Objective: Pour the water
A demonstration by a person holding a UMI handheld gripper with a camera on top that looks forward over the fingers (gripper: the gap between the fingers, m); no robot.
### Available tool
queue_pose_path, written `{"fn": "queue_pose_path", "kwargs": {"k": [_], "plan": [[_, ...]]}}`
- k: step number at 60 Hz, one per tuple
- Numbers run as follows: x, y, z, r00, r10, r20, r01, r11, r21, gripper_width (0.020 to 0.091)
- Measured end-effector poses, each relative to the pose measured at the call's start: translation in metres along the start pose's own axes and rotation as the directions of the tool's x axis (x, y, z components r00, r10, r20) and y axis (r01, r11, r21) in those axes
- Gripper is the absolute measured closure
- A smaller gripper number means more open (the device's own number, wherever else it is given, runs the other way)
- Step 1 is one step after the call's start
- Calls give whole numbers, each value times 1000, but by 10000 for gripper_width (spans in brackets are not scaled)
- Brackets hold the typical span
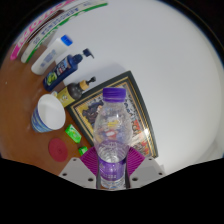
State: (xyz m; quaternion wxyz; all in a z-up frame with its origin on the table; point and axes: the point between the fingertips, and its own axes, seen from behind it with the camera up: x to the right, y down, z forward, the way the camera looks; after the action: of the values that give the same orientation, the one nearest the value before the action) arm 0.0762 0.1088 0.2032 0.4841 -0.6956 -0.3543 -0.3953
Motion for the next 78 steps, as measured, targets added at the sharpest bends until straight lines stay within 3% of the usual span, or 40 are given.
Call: {"fn": "queue_pose_path", "kwargs": {"k": [10,22,30,40,49,55,60,68,78], "plan": [[-6,-13,34,936,-350,-31,350,937,-1,782],[-13,-32,52,726,-680,-105,686,726,41,780],[-17,-38,55,615,-778,-131,788,613,59,781],[-18,-38,52,660,-741,-122,751,657,70,782],[-9,-46,43,838,-541,-72,546,830,115,781],[-5,-53,32,959,-282,4,278,949,151,781],[-7,-53,25,995,-5,102,-9,991,135,781],[-14,-59,15,880,403,252,-438,893,100,781],[-42,-50,25,645,664,378,-719,695,7,781]]}}
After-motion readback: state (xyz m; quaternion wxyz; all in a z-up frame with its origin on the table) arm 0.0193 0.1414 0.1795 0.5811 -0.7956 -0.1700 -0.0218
